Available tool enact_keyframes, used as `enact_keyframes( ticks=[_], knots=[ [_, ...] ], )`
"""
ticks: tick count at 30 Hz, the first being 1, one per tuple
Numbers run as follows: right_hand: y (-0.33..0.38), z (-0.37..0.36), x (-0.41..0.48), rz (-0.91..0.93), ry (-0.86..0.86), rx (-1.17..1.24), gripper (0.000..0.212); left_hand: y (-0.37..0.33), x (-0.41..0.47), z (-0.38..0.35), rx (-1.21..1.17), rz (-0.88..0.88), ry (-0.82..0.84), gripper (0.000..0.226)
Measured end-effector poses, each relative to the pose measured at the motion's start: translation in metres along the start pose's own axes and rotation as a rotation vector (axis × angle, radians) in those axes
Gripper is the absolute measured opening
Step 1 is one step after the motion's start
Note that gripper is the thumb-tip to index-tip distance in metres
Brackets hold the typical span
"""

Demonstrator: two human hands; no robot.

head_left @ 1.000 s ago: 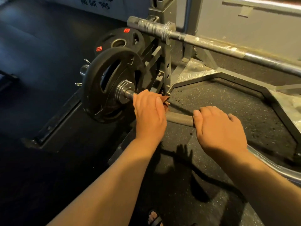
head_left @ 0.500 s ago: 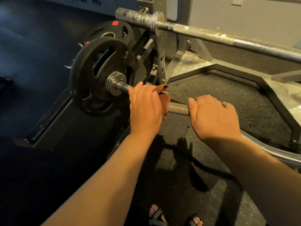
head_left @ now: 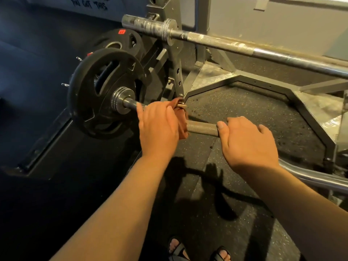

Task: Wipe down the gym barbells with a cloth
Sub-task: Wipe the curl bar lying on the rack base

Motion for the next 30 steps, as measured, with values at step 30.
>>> enact_keyframes(
  ticks=[30],
  knots=[
    [-0.015, 0.01, -0.011, 0.018, 0.066, -0.044, 0.044, -0.052, -0.034, -0.034, -0.019, -0.283, 0.111, 0.039]
  ],
)
Point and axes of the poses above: each hand's wrist, its own x-axis towards the middle knuckle, its own z-axis out of the back of the hand, y = z × x, the point moved 6 cm from there along x, towards the middle knuckle, and after that the axes turned 8 degrees about -z, right-handed, at the moved point
